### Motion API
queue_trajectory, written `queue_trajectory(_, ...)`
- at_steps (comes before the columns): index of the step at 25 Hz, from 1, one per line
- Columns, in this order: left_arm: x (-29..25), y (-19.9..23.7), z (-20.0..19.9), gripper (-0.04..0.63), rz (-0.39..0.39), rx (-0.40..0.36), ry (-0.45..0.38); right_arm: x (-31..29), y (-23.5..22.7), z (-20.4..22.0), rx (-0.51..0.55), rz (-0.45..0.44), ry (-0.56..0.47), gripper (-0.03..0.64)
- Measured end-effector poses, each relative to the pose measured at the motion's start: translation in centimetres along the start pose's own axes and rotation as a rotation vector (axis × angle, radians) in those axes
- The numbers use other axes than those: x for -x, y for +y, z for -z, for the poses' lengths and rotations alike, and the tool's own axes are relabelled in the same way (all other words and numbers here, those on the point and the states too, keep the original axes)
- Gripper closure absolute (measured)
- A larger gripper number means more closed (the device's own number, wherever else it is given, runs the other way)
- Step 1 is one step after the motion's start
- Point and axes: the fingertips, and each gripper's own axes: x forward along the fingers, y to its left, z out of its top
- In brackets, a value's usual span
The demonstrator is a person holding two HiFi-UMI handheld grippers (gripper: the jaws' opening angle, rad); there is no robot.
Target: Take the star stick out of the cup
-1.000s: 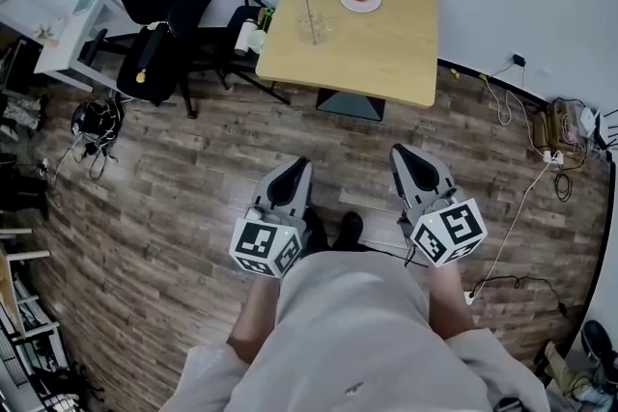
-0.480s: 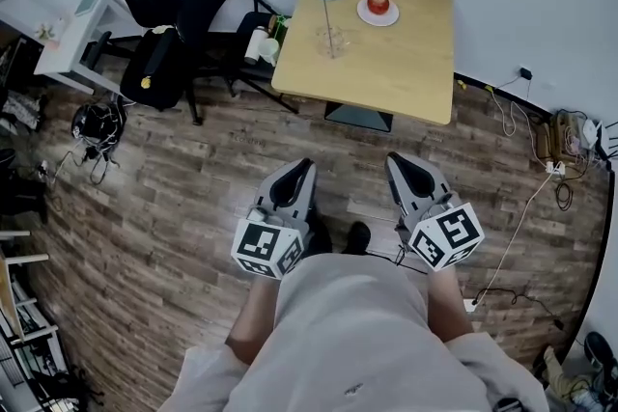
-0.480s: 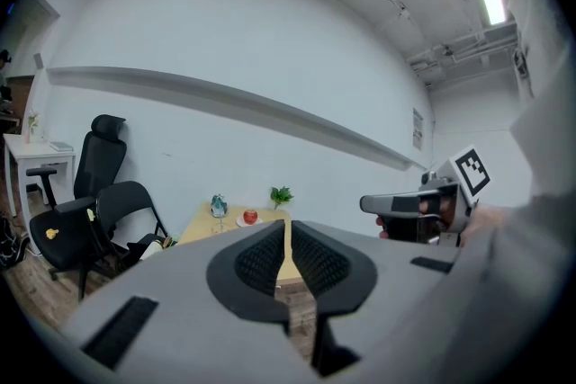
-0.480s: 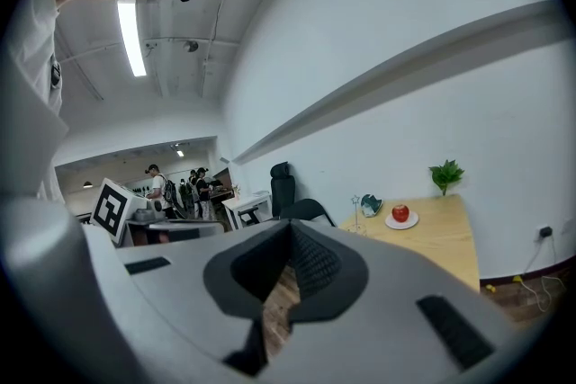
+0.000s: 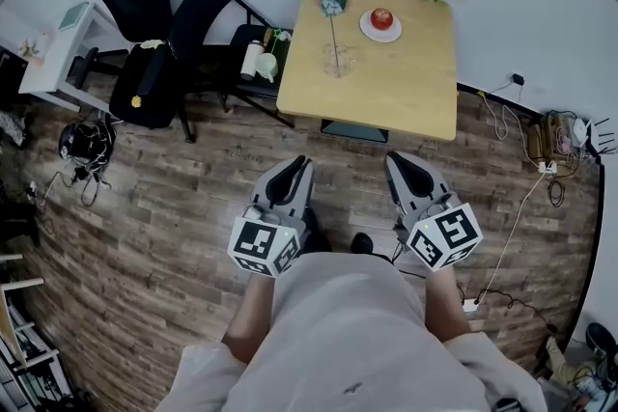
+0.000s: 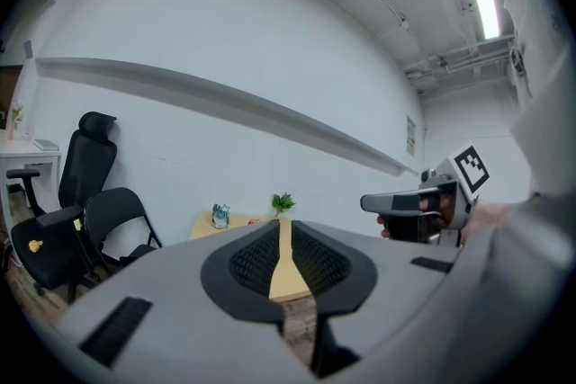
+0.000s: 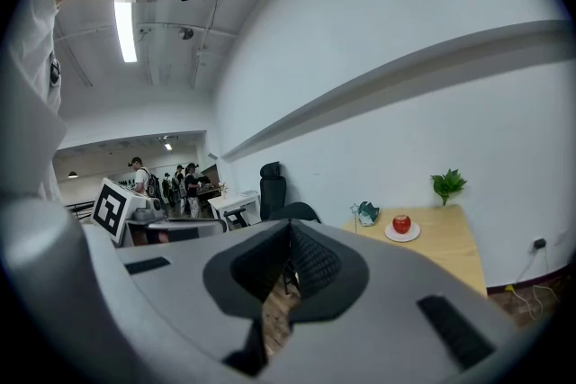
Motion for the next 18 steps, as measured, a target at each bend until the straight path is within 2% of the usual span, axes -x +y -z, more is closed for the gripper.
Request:
queue_trajectory(10,-0.8,6.2,-0.9,0.571,0.061,-0.02,0.026,-5.1,1.4,-0.7,0.009,0.096,0.014,0.595)
queue_trajectory(18,-0.2,8.9,0.1,0.554,0.075,-0.005,0.045,-6.5,1.9,0.6,-0.008,0.176,0.075,0.575)
